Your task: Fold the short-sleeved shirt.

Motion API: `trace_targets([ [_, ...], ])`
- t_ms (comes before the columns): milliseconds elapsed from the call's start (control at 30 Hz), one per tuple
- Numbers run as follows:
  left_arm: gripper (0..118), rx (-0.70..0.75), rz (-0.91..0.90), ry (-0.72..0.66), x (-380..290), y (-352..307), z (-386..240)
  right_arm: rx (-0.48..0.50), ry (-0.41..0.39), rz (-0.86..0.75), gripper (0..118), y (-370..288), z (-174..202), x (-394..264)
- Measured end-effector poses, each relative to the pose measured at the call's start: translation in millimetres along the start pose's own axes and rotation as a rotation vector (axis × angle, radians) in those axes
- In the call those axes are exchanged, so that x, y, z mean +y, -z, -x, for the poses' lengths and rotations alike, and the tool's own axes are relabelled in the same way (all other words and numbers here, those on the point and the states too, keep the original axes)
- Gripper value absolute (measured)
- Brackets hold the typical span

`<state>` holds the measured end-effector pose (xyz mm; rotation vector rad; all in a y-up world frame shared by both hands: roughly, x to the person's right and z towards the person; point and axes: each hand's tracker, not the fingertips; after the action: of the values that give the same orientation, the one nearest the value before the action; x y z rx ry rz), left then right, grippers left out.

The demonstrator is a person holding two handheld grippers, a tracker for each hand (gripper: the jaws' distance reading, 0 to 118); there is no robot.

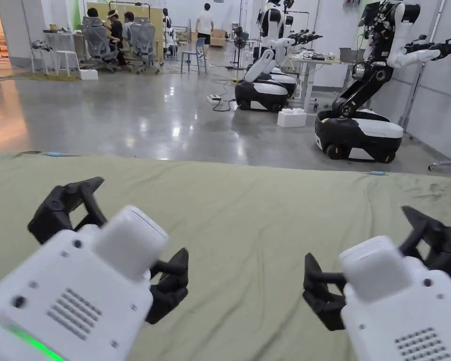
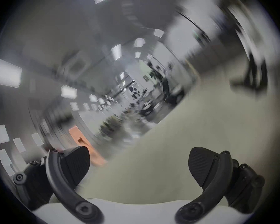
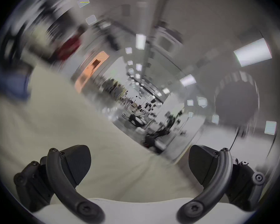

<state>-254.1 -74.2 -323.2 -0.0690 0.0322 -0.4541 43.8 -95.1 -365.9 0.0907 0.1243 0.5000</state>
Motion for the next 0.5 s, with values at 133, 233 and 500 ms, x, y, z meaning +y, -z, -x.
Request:
trace_targets([
  [133,118,-0.052,-0.18,-0.817,-27.8,-4.5,39.6,0.066,0.746,-0.17,118,-6.9,-45.7,-20.1],
  [233,118,0.081,-0.374,-1.25,-63.3,-11.1,37.2,0.134,1.099,-0.307,118,-9.5,-59.1,-31.0],
  [500,118,0.177,-0.057,-0.646,-37.1,-14.6,41.2,-0.005,0.562,-0.124,118,-7.0,-38.5,-25.1],
])
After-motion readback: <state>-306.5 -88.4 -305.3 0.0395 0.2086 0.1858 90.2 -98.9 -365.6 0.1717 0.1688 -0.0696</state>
